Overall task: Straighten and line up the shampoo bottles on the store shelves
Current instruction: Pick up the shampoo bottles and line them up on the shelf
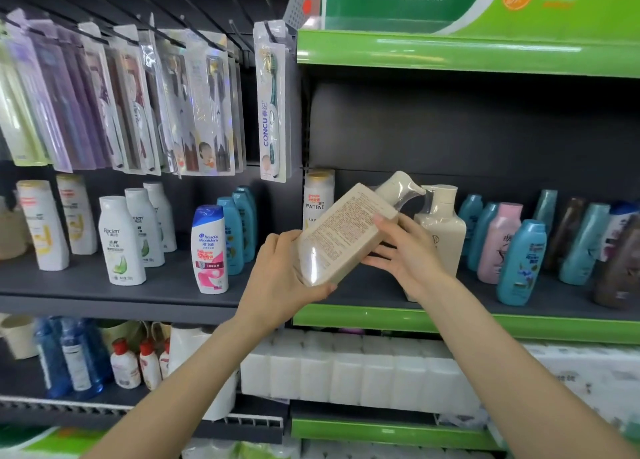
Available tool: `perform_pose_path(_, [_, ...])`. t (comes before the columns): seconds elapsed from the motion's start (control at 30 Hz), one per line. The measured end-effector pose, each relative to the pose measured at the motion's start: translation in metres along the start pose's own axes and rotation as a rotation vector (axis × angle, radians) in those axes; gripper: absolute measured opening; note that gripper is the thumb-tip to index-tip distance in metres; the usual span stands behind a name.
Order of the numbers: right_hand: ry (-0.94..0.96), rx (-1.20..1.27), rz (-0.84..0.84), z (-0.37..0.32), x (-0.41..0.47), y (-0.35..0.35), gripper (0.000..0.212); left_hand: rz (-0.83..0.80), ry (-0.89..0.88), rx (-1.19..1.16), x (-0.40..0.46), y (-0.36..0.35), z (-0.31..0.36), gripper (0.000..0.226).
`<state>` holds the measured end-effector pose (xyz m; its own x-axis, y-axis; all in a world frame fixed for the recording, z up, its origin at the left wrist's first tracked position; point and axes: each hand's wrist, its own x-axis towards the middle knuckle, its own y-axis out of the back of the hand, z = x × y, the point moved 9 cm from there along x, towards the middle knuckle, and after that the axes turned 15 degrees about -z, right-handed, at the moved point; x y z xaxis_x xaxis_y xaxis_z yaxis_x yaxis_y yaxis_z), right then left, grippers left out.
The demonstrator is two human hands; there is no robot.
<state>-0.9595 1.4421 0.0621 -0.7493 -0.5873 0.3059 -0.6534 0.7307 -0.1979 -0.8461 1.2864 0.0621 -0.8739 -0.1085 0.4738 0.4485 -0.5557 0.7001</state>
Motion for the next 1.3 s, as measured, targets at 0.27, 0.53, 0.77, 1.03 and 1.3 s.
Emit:
perform_pose_path(0.27, [0.066, 0.040, -0.041, -0.006, 0.004, -0.009, 0.024, 0.070, -0.049, 0.054, -0.005, 0.009, 0.008, 0.084])
perform_pose_path(0.53, [0.054, 0.031, -0.058, -0.007, 0.009, -0.016, 0.030, 0.054, 0.002, -0.049, -0.002, 0.013, -0.007, 0.080])
perform_pose_path(0.77, [0.016, 0.123, -0.159, -0.009, 0.018, -0.017, 0.042, -0.144, 0.064, -0.627, -0.002, -0.003, -0.026, 0.062])
perform_pose_path(1.03, [-0.002, 0.084, -0.132, -0.023, 0.024, -0.027, 0.036, -0.297, 0.058, -0.712, 0.010, -0.017, -0.022, 0.063])
perform_pose_path(1.3, [0.023, -0.264, 0.137, -0.040, 0.019, -0.013, 0.046, 0.009, -0.090, -0.096, 0.059, 0.026, 0.049, 0.064])
